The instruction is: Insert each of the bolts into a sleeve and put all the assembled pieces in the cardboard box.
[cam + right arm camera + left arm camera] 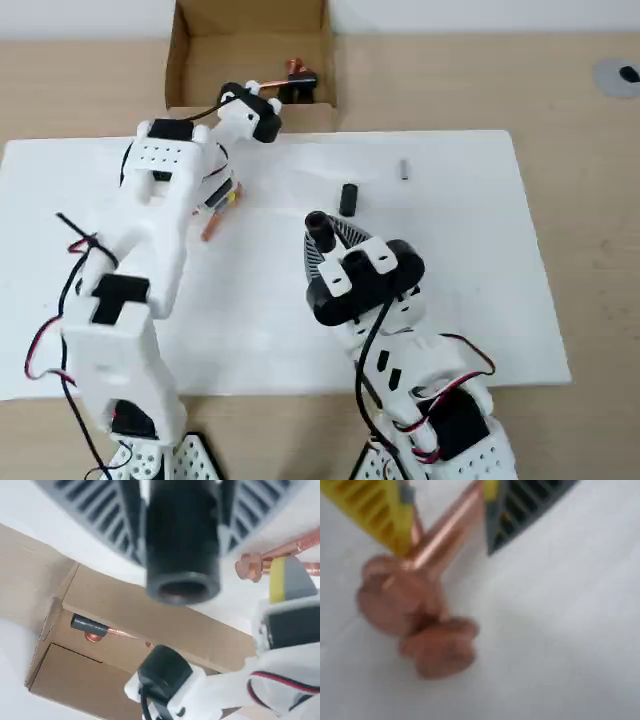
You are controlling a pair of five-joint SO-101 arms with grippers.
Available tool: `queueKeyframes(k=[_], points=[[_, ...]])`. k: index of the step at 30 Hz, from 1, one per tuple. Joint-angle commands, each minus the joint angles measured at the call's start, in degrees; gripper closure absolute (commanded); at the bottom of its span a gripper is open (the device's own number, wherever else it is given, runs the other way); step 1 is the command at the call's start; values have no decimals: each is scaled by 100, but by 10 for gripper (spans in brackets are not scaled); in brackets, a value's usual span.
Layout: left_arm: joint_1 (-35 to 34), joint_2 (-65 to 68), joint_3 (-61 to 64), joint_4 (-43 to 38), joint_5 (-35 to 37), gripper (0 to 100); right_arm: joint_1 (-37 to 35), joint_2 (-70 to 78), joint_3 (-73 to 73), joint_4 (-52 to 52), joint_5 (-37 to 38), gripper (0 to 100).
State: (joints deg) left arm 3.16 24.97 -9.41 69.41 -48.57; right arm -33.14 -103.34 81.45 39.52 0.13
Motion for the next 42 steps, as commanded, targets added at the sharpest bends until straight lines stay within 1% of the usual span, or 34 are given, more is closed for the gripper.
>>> queueKeyframes(k=[1,8,12,16,19,21,23,28,29,31,33,40,42], points=[[-70,382,-695,-97,-53,886,84,-330,-303,-167,35,989],[-44,1481,-1749,-35,-62,886,92,-295,-303,-167,35,989],[-70,1684,-1943,475,-255,888,92,-295,-303,-167,35,989],[-193,1692,-1978,730,-299,986,92,-295,-295,-176,35,989],[-325,1684,-2013,879,-273,986,92,-295,-295,-176,35,989],[-413,1684,-2295,1169,-264,987,92,-295,-295,-176,35,989],[-440,1684,-2778,1626,-202,986,92,-286,-268,-255,35,989],[-290,1437,-4651,2919,-9,985,84,-286,-40,-703,35,989],[-237,1332,-5029,3130,79,985,84,-286,-13,-756,35,989],[-123,1033,-5565,3112,404,986,75,-286,-13,-774,35,989],[0,602,-5802,3112,695,987,66,-286,-22,-774,35,989],[448,-1068,-5820,3112,2277,987,48,-295,-22,-747,18,989],[510,-1560,-5820,3112,2831,988,40,-295,-13,-747,9,989]])
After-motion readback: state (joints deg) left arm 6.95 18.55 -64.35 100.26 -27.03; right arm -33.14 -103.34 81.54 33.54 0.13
